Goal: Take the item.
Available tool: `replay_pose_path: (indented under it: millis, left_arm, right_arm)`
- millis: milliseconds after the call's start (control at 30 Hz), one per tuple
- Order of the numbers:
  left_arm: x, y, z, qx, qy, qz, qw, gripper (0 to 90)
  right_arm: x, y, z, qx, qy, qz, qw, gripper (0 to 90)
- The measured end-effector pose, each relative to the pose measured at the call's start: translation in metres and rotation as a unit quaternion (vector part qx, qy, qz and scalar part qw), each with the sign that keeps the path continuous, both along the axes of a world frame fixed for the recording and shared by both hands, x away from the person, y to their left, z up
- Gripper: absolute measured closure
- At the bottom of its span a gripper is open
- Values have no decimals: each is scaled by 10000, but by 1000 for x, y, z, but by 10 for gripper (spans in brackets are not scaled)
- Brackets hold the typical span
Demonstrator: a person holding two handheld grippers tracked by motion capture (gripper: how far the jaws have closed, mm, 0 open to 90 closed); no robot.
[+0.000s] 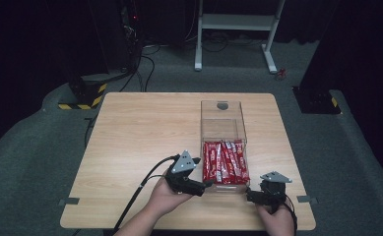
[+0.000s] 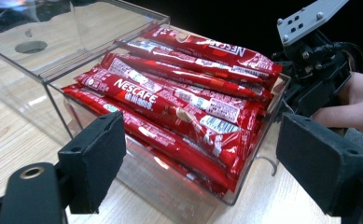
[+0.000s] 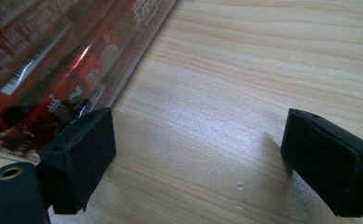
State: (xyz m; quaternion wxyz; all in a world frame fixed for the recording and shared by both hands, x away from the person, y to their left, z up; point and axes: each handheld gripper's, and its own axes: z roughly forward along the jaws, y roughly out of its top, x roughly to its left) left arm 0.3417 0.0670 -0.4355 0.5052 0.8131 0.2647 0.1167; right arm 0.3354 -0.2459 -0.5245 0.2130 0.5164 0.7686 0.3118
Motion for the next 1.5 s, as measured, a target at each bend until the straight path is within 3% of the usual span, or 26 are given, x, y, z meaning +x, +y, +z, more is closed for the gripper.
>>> replay_pose_path:
  millis: [400, 700, 967, 1500]
  left_arm:
    - [10, -13, 1, 86, 41, -23, 10000, 241]
    - [15, -19, 0, 177, 87, 182, 9996, 407]
    - [12, -24, -7, 362, 58, 202, 9991, 564]
    - [5, -27, -18, 441, 4, 353, 9984, 695]
  right_arm:
    - [0, 0, 0, 3, 0, 3, 10000, 101]
    - [0, 0, 0, 3, -1, 3, 10000, 101]
    - [0, 0, 0, 1, -6, 9, 10000, 101]
    - [0, 0, 0, 0, -6, 9, 10000, 101]
